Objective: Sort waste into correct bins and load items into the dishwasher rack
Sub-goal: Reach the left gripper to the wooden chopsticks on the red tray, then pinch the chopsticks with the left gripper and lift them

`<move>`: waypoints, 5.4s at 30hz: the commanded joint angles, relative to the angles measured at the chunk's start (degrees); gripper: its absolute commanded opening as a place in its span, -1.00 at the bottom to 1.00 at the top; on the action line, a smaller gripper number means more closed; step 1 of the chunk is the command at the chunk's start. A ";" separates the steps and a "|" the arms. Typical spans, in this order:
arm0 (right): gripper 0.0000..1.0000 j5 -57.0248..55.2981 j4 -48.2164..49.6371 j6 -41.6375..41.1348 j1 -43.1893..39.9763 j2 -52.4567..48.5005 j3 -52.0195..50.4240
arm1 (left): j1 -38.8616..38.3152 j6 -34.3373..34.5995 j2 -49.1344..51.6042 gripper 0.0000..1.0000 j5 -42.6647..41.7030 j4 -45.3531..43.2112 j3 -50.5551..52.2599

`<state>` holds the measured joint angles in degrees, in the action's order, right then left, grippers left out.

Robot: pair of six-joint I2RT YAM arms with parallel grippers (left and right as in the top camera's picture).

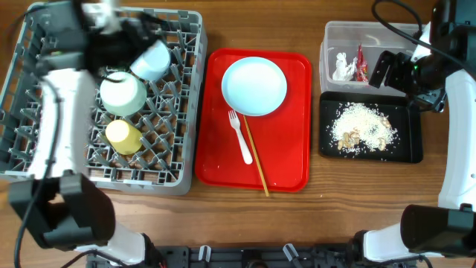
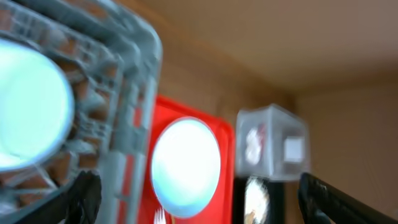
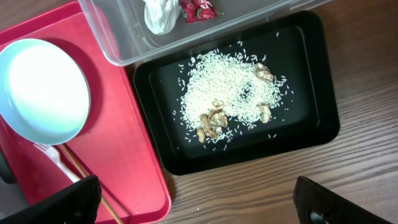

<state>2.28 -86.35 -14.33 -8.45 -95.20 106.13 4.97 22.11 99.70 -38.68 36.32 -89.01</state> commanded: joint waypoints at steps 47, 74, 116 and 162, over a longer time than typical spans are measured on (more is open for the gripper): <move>0.99 -1.03 -0.02 -0.85 -0.15 -0.11 0.26 | -45.38 -9.84 22.08 0.78 43.87 -4.92 -0.26; 0.99 -1.03 -0.48 -0.83 -0.15 -0.11 0.26 | -45.42 30.34 14.10 0.93 18.97 23.96 -0.20; 0.99 -0.76 -0.52 -0.87 -0.15 -0.11 0.26 | -55.39 45.05 14.62 0.13 27.45 13.22 12.31; 0.99 -0.79 -0.61 -0.85 -0.15 -0.11 0.26 | -54.93 45.88 8.17 -0.92 28.68 13.75 15.82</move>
<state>2.28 -86.78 -14.33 -8.45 -95.20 106.13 -50.30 68.25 112.55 -11.81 49.28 -73.63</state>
